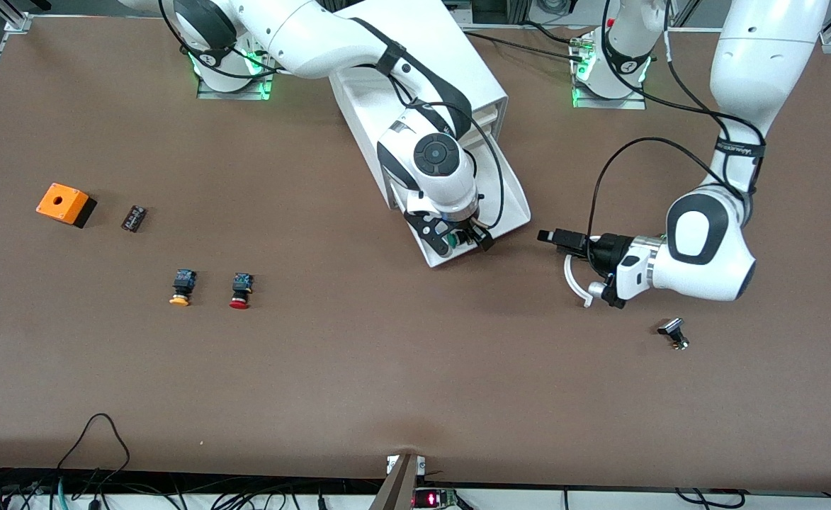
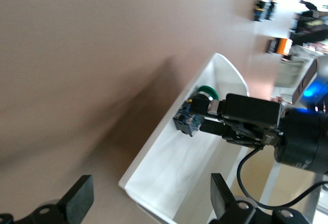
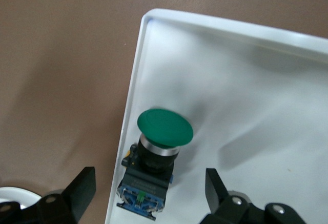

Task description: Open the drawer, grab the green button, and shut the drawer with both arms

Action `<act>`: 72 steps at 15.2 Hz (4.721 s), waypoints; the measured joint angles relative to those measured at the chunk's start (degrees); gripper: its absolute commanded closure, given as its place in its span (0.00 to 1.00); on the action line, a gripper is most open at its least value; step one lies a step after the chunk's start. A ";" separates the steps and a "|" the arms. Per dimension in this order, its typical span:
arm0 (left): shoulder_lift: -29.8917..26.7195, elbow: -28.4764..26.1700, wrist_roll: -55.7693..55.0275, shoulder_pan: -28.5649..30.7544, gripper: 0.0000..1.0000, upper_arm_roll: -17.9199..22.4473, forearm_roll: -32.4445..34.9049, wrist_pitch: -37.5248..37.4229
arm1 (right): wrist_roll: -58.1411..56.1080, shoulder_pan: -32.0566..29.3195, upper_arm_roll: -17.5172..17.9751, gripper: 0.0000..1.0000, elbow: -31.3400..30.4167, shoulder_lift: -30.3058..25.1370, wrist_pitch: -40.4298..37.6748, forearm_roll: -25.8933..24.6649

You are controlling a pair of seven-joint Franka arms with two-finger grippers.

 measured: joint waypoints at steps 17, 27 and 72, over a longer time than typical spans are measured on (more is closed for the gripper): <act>-0.85 9.33 -47.47 -4.73 0.00 0.00 31.23 -3.75 | -12.73 -3.65 -0.09 1.00 7.40 -4.14 -15.48 0.00; 2.30 -0.68 -68.91 -18.19 0.00 -0.56 34.34 28.66 | -62.43 -18.11 -1.57 1.00 5.56 -8.91 -30.24 -0.03; 1.39 -7.11 -68.76 -24.79 0.00 -12.83 25.91 16.11 | -93.92 -40.52 -5.77 0.01 -37.72 -50.69 -18.05 -4.50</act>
